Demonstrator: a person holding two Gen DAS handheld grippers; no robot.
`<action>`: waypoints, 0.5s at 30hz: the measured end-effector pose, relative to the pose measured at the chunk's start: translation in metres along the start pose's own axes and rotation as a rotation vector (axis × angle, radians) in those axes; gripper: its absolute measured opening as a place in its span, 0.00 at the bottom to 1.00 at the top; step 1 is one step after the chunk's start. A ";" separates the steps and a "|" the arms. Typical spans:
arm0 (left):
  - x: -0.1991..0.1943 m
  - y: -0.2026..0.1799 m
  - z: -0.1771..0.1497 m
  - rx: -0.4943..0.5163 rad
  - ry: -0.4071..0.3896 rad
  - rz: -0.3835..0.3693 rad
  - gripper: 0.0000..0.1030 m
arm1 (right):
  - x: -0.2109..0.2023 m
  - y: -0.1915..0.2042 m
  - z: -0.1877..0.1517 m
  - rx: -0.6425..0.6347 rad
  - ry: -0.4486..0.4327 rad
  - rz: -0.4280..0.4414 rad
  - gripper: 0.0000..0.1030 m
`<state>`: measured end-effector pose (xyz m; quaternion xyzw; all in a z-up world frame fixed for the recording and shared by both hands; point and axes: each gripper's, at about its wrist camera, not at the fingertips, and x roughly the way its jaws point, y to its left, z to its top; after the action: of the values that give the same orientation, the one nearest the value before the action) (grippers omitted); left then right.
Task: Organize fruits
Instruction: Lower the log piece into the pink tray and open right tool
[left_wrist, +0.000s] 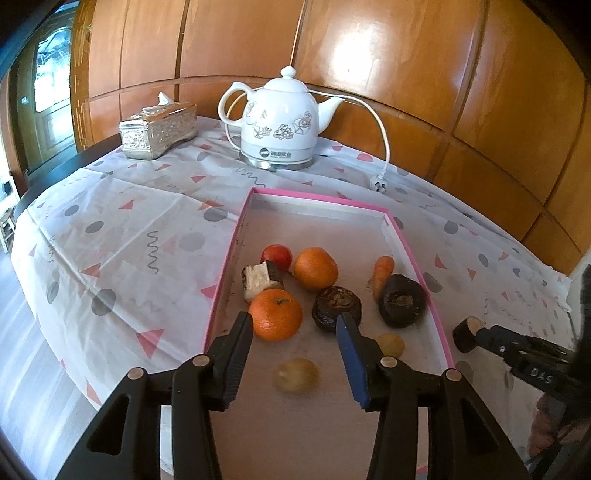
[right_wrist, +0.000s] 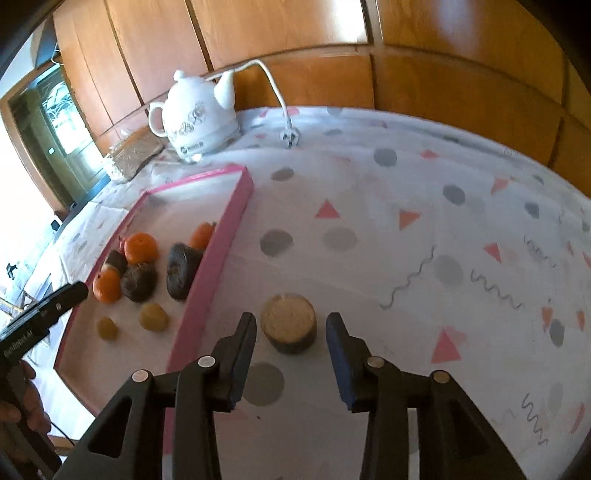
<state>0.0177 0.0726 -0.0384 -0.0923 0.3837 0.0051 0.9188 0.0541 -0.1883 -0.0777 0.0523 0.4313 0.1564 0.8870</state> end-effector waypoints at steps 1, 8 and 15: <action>0.000 -0.001 0.000 0.002 -0.001 -0.001 0.46 | 0.001 0.000 0.000 -0.004 0.003 -0.004 0.39; -0.011 -0.003 0.003 0.026 -0.028 0.006 0.46 | 0.028 0.019 0.006 -0.088 0.040 -0.080 0.34; -0.025 0.012 0.010 -0.004 -0.072 0.046 0.49 | 0.002 0.057 0.021 -0.157 -0.044 0.048 0.34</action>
<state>0.0066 0.0874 -0.0158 -0.0853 0.3525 0.0302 0.9314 0.0587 -0.1335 -0.0526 -0.0035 0.3966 0.2095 0.8937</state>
